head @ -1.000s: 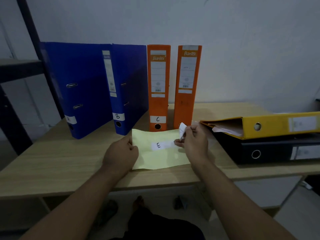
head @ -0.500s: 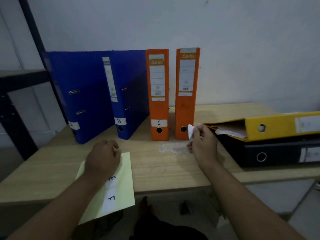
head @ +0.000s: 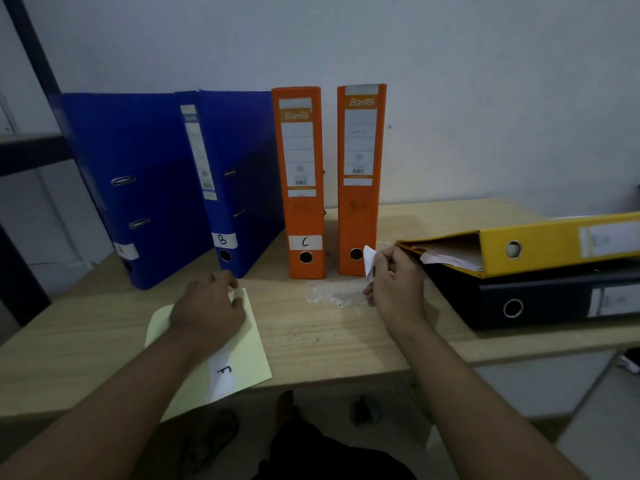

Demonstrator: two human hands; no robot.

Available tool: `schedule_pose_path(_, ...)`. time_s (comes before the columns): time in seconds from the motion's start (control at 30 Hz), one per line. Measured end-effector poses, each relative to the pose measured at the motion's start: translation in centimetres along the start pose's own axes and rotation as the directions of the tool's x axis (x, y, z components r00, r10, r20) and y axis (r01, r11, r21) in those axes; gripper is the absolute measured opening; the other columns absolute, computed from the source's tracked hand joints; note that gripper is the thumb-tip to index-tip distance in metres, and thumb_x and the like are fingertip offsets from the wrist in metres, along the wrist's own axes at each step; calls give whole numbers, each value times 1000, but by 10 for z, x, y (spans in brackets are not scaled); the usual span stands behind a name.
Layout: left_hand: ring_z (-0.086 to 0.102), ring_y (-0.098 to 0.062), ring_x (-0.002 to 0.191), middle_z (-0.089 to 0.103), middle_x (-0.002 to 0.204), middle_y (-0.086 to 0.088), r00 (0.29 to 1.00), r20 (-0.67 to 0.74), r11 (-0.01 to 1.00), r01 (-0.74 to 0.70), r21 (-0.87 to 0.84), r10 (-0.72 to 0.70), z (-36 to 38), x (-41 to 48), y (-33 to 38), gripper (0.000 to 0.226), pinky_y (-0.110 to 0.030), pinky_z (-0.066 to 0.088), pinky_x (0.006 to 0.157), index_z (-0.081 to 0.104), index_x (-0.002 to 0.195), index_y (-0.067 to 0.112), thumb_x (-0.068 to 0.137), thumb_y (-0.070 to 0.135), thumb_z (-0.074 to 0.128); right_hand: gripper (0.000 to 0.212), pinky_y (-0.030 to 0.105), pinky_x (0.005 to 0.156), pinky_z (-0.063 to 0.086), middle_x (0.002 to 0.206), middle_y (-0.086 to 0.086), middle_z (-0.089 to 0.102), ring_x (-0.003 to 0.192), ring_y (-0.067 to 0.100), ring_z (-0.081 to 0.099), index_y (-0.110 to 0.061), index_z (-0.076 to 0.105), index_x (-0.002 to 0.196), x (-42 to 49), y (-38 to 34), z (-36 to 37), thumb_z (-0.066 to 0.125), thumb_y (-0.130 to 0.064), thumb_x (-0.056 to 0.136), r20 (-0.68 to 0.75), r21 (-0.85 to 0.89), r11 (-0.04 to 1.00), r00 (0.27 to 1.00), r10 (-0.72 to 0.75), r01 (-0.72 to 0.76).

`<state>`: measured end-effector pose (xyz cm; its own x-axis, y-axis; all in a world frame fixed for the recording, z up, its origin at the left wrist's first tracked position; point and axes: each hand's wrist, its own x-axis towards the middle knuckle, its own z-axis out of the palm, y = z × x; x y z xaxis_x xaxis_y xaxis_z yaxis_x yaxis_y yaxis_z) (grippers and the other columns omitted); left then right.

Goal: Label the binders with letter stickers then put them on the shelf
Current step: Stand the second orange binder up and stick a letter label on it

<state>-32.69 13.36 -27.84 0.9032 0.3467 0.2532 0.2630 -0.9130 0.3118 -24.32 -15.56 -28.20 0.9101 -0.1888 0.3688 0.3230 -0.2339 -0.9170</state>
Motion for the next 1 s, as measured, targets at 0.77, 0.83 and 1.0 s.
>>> schedule_pose_path(0.77, 79, -11, 89, 80, 103, 2, 982, 164, 353, 123, -928, 90, 34, -2, 155, 10, -32, 66, 73, 76, 106, 22, 103, 25, 67, 16, 13, 79, 55, 111, -14, 58, 101, 0, 62, -26, 63, 110, -9, 2, 6, 69, -16, 100, 195, -125, 908, 907, -373, 400)
schedule_pose_path(0.83, 78, -11, 90, 79, 102, 7, 988, 133, 353, 98, -930, 76, 40, -2, 154, 9, -32, 67, 74, 76, 104, 26, 103, 25, 67, 20, 17, 80, 58, 111, -13, 59, 104, 3, 63, -26, 65, 109, -8, 0, 4, 69, -9, 98, 194, -25, 933, 917, -347, 359)
schedule_pose_path(1.0, 71, -2, 99, 75, 101, 19, 996, -62, 437, -81, -896, 57, 47, 7, 159, 14, -25, 61, 83, 73, 104, 36, 105, 25, 64, 26, 26, 81, 60, 114, -10, 64, 106, 4, 64, -34, 62, 113, -1, -10, -4, 73, -17, 98, 179, 141, 973, 962, -208, 184)
